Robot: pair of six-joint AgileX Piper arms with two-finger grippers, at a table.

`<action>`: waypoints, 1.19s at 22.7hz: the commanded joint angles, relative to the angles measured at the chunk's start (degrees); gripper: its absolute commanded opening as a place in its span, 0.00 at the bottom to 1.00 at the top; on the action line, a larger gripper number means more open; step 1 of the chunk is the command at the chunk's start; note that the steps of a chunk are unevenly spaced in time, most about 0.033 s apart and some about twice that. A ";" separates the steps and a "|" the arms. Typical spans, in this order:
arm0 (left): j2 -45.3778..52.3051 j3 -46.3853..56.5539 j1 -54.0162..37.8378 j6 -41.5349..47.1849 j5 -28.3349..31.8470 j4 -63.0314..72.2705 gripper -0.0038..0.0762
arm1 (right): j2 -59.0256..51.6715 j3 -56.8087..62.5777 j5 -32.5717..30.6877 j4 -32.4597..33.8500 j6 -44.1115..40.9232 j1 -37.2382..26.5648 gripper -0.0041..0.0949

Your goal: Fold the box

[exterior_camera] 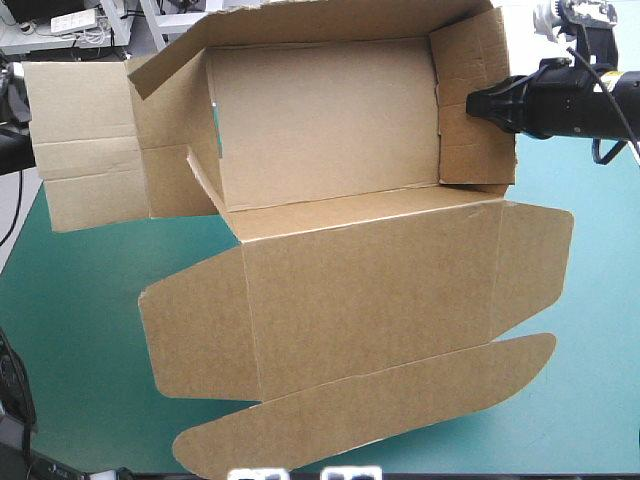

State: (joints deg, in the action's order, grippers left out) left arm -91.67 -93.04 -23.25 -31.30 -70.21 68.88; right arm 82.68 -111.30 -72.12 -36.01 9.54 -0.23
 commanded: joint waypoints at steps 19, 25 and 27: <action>12.72 -1.79 12.94 -1.04 -3.86 6.88 0.05 | 4.38 -1.56 12.05 -2.42 2.64 -0.23 0.04; 12.85 -1.79 17.23 -1.04 -3.76 7.12 0.05 | 6.09 -1.56 12.69 -0.56 3.32 0.07 0.04; 12.85 -1.79 18.69 -1.04 -3.10 6.63 0.05 | 6.63 -1.56 12.69 -0.83 3.32 0.07 0.04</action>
State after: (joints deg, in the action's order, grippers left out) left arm -80.95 -93.04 -6.16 -32.40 -71.02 71.50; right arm 90.75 -111.30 -63.67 -34.00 13.22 -0.18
